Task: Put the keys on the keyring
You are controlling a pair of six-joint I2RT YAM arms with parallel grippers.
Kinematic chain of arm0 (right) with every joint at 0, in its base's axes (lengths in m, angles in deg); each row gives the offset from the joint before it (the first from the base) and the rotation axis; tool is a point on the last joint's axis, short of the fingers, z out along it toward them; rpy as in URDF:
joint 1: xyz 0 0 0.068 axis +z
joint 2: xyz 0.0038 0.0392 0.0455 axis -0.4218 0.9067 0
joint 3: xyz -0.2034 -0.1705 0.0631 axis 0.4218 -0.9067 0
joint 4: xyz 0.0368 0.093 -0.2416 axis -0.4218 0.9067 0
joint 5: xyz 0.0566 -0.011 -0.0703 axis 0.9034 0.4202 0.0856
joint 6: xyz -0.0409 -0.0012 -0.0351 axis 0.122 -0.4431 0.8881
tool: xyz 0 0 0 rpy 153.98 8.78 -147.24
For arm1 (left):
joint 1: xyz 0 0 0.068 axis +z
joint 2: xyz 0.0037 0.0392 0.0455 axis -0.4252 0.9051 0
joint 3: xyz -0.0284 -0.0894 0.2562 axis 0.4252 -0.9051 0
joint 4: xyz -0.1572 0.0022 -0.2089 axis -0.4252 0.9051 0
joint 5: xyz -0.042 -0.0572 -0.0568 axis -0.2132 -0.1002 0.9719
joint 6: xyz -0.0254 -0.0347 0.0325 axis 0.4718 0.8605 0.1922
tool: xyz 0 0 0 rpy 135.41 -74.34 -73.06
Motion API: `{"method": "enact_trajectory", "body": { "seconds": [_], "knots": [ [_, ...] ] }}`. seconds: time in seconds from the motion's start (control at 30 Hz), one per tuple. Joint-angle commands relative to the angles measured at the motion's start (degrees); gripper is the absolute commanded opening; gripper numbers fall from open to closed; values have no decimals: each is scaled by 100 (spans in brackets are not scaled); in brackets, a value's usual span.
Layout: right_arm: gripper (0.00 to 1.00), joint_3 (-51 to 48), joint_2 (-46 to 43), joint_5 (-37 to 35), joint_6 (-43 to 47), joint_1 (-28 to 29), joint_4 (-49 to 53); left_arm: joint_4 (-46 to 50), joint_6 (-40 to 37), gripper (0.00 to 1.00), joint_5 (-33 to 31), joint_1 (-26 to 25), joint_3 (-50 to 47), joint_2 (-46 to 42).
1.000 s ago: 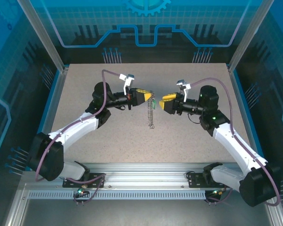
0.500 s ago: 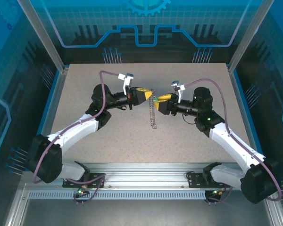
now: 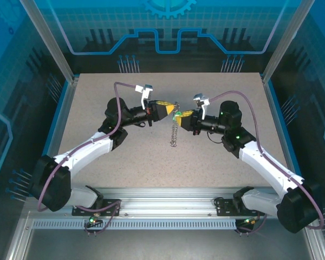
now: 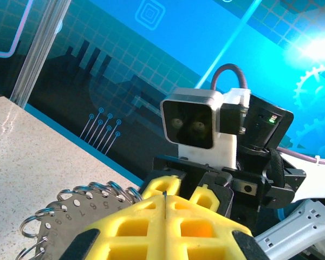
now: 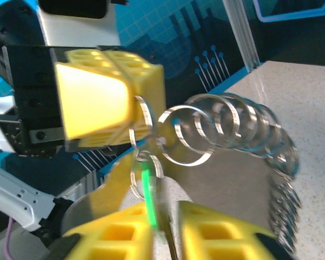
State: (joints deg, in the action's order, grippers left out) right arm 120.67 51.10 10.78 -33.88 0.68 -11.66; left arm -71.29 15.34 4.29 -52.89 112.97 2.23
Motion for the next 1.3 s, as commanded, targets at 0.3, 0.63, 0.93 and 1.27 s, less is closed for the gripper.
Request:
{"method": "enact_trajectory", "body": {
  "seconds": [0.3, 0.63, 0.93, 1.27],
  "knots": [
    [0, 261, 425, 138, -10, 354, -371, -536, 130, 0, -269, -66, -143, -216],
    [0, 492, 544, -45, 178, 495, 13, -628, 144, 0, -331, -93, -239, -215],
    [30, 406, 236, -190, 278, 346, 445, -647, 163, 0, -476, -98, -285, -254],
    [36, -114, -764, -247, 147, -203, 636, -636, 192, 0, -643, -99, -349, -330]
  ]
}}
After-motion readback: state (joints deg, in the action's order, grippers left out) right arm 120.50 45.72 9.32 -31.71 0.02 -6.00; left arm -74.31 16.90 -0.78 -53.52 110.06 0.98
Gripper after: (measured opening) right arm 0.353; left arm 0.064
